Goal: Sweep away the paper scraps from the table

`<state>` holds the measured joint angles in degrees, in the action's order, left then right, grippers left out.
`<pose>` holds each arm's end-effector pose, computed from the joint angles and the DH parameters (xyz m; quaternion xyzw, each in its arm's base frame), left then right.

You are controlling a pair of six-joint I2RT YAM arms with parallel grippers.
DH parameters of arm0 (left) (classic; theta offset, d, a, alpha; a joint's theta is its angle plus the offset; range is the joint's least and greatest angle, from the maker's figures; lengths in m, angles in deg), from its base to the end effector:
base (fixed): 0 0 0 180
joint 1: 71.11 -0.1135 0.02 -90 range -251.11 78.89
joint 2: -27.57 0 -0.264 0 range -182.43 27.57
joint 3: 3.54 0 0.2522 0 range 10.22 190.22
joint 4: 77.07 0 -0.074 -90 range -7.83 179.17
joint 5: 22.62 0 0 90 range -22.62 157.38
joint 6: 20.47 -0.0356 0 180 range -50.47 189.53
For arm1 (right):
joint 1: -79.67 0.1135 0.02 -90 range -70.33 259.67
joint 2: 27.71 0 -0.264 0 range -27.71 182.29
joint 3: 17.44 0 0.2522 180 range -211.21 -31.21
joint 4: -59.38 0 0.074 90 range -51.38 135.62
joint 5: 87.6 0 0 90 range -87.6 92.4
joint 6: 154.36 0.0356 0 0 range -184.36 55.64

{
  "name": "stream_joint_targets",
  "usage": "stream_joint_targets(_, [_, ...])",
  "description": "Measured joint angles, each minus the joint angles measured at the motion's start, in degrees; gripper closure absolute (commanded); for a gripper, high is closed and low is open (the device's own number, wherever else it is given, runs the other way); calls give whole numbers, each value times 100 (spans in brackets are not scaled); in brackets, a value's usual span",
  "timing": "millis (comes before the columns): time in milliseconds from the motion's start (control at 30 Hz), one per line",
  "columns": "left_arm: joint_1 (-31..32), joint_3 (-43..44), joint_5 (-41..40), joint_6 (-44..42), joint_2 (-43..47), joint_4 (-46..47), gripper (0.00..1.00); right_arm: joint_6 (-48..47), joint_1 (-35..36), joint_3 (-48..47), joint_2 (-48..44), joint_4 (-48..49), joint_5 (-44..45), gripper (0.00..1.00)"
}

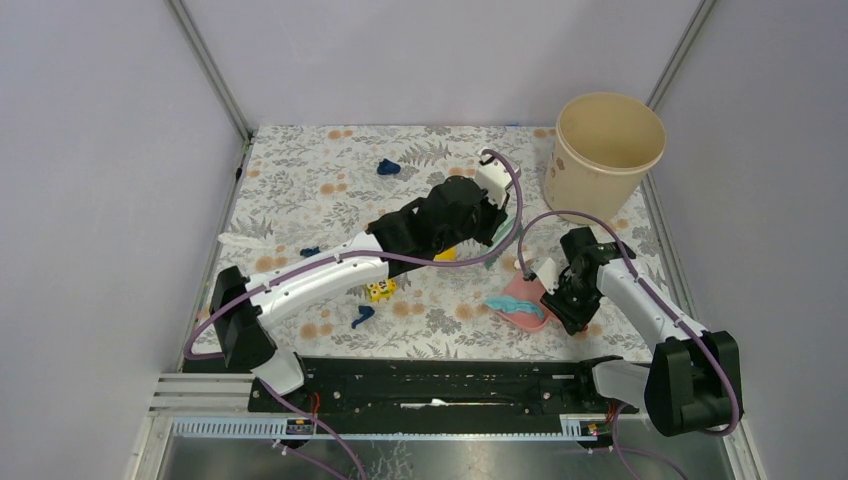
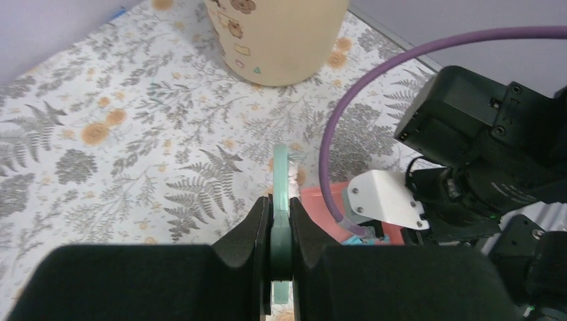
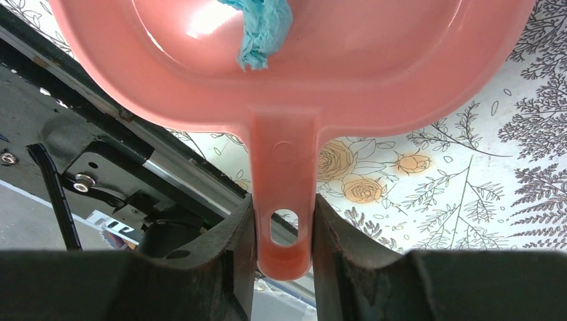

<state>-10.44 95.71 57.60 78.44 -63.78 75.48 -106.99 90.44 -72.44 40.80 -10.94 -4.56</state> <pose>0.1908 -0.3273 0.3756 0.3110 0.7538 -0.2707 0.5117 0.1763 0.0379 0.1915 -0.4508 0.8890 0.0435 0.0683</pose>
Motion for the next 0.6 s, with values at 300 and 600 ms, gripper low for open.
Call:
stream_joint_targets(300, [-444,579,-216,-166,-706,-286,100,173,0,-39,179,-269,295,100])
stream_joint_targets(600, [-1156,1703,378,175,-2450,-595,100,632,-4,-133,-33,-400,1021,100])
